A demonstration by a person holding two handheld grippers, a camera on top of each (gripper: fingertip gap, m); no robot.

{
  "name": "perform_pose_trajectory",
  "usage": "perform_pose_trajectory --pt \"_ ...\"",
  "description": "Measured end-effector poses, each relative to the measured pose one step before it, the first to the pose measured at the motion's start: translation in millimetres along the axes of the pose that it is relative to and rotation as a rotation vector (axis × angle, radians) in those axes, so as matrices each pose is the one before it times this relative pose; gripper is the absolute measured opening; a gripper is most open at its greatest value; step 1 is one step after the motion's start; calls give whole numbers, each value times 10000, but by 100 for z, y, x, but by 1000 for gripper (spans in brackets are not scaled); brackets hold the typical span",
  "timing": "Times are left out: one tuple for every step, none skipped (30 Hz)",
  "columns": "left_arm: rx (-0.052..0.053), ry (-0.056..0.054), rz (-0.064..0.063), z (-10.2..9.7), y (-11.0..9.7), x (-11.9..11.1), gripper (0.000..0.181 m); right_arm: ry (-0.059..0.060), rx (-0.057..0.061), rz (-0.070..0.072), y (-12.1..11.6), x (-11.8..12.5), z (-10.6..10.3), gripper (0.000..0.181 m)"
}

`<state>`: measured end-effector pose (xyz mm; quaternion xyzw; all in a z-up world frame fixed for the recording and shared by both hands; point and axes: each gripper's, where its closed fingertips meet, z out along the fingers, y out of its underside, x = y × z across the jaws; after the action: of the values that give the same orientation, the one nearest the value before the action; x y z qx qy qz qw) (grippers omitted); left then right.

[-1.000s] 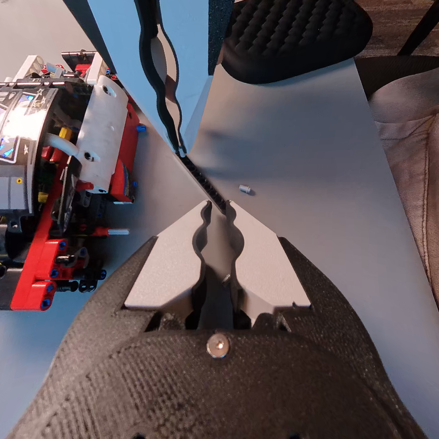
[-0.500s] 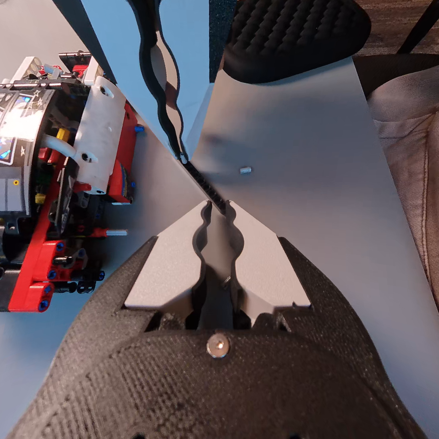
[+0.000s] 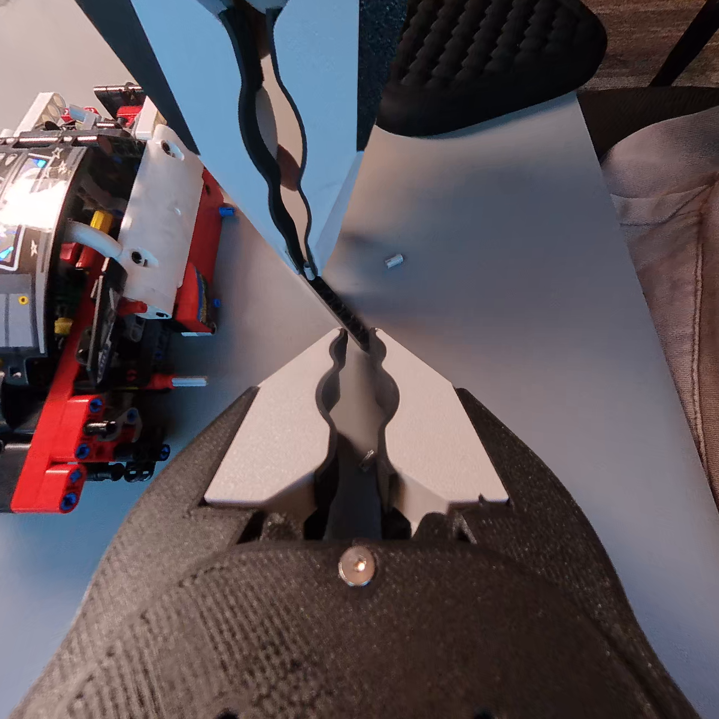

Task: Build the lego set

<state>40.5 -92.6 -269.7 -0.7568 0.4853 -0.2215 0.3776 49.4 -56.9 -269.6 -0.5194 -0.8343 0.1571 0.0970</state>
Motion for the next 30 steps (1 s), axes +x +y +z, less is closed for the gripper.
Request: perform_pose_trajectory --pt "-3 -6 8 1 1 0 9 -14 36 -24 -146 -88 -12 2" --pt "-2 -6 9 -2 2 8 9 -22 69 -15 -210 -89 -58 2" --pt "-2 -3 7 15 1 10 9 -27 54 -29 -207 -121 -60 2" --pt "-2 -2 4 2 -1 7 9 2 9 -43 -144 -88 -4 2" --pt "-2 -1 3 2 0 9 9 -6 -43 -45 -18 -101 67 2" --pt "-1 -1 5 3 -2 9 9 -3 -80 -41 60 -85 116 2" --pt "-3 -1 9 8 -5 9 9 16 -75 -29 100 -32 132 2" --pt "-3 3 11 1 0 32 9 54 -19 -10 18 57 65 2" --pt "-1 8 6 2 -1 19 9 18 -75 2 87 15 39 2" --pt "0 7 2 11 -9 26 9 26 -82 -46 73 -16 53 2" --pt "2 5 -1 2 -3 8 9 55 -88 -65 50 12 5 2" --pt "-1 2 -6 6 9 8 8 62 -137 -83 90 -2 20 2" --pt "-3 2 -5 2 1 -3 8 77 -89 -117 11 10 11 2" --pt "-4 1 2 1 2 14 9 82 -85 -114 -2 6 13 2" --pt "-6 -2 9 0 4 4 8 100 -71 -111 -19 39 18 2" --pt "-7 1 14 -2 6 28 8 130 -57 -122 -83 55 36 2" --pt "-4 11 17 8 -5 43 9 88 -72 -117 -76 1 16 2" --pt "5 15 17 20 -9 50 9 31 -90 -85 -47 -34 5 2" --pt "11 10 15 21 -16 53 9 -24 -100 -57 -6 -41 -13 2" --pt "9 2 24 20 -13 34 8 -35 -101 -31 12 -1 8 2" --pt "8 -8 41 15 -9 19 8 15 -73 -63 -67 69 24 2" --pt "11 6 45 21 -17 48 7 41 -73 -73 -90 93 37 2" --pt "20 13 48 37 -26 69 6 -15 -81 -32 -95 43 19 2" --pt "22 -12 76 35 -28 46 5 -96 -118 33 9 -5 10 2" --pt "13 -27 94 46 -33 56 4 -84 -71 38 -25 47 26 2" --pt "7 -43 100 68 -38 64 1 -39 -34 32 -77 100 39 2" --pt "2 -65 130 47 -34 18 0 -64 -63 35 -81 68 27 2" --pt "5 -44 98 28 -18 14 0 -111 -88 86 -71 54 27 2" --pt "9 3 15 9 -3 3 0 -184 -136 188 -6 7 23 2" --pt "11 37 -38 -2 3 -5 0 -175 -125 140 -65 4 36 1"
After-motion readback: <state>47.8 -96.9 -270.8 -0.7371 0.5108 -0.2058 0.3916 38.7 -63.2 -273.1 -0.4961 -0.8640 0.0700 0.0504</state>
